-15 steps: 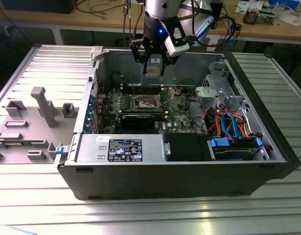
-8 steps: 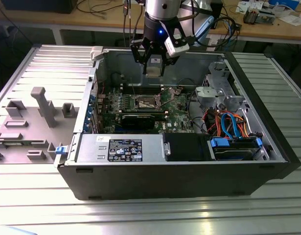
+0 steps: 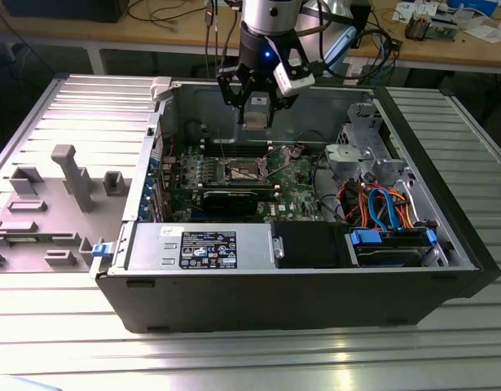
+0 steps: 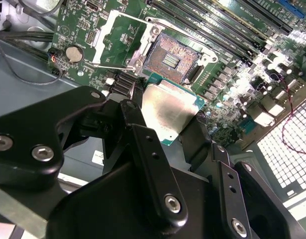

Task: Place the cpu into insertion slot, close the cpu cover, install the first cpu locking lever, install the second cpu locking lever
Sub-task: 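Place the cpu into insertion slot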

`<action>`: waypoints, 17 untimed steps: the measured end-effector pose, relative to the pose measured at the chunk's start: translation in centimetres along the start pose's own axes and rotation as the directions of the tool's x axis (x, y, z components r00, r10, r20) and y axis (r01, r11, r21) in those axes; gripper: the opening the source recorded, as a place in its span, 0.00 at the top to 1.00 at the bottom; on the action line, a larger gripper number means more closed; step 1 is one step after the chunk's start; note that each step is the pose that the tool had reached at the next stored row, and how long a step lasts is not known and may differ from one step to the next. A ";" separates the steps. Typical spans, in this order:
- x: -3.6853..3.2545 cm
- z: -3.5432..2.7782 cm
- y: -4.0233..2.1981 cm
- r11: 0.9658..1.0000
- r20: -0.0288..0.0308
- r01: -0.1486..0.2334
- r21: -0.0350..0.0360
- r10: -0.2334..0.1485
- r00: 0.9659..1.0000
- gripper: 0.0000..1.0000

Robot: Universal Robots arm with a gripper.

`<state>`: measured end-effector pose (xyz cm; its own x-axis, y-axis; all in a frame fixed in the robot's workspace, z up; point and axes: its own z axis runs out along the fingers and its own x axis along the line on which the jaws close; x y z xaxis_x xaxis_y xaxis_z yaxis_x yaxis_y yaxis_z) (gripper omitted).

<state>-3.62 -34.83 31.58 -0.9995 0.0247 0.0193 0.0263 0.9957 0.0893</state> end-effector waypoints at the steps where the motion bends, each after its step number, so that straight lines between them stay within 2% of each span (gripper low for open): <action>1: 0.00 0.01 0.00 1.000 0.000 0.000 0.000 0.000 1.000 0.45; 17: -0.01 0.35 -0.03 1.000 0.000 0.000 0.000 0.000 1.000 0.45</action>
<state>-3.62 -34.83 31.23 -0.9995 0.0247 0.0193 0.0263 0.9957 0.0893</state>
